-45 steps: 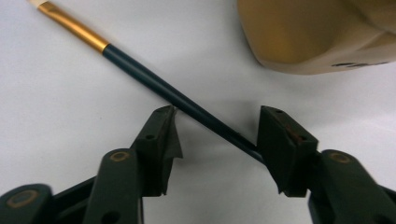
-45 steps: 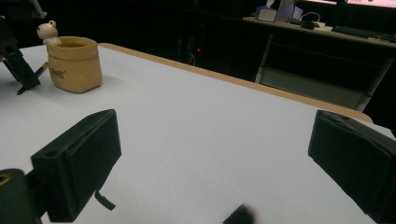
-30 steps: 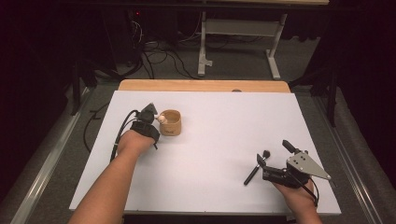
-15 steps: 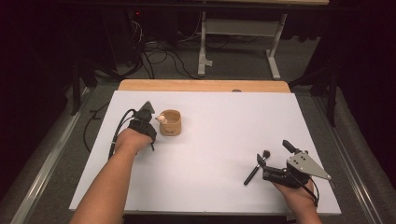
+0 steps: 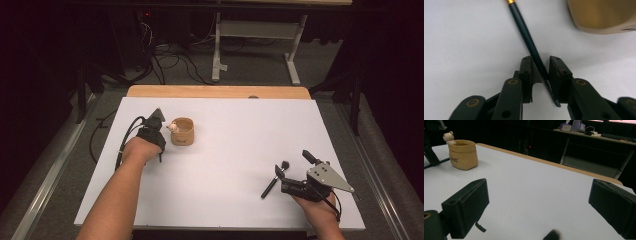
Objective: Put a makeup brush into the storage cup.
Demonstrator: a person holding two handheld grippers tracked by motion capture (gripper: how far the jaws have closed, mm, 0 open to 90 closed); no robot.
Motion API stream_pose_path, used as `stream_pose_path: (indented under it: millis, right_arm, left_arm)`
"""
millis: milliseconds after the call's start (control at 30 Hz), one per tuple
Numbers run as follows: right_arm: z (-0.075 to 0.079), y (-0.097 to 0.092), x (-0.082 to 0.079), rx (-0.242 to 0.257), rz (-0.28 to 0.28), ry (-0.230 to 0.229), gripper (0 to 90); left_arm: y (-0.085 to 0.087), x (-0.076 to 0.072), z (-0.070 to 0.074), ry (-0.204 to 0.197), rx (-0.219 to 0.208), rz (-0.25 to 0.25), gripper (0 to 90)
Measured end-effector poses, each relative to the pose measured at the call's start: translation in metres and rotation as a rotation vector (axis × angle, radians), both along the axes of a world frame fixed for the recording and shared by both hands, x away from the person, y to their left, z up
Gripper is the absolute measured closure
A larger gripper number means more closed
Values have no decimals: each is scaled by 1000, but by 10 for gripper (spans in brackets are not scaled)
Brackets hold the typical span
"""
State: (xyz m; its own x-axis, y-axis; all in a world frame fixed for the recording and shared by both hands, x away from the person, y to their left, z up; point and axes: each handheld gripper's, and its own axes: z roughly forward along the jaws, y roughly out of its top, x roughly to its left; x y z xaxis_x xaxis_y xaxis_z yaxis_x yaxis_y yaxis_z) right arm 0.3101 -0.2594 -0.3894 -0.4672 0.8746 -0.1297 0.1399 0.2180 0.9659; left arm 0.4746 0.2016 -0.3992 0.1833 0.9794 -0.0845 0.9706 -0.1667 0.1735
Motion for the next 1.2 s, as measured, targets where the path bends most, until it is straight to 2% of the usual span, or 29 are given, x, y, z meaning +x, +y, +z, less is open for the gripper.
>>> stream_pose_path:
  millis: [267, 467, 1200]
  right_arm:
    - [0, 0, -1, 1, 0, 0, 42]
    - [0, -1, 0, 7, 3, 1, 43]
    - [1, -2, 0, 16, -1, 5, 45]
  left_arm:
    - [-1, 2, 0, 14, 6, 22, 753]
    - [1, 4, 0, 24, -8, 44, 773]
    - [1, 4, 0, 16, 11, 43, 812]
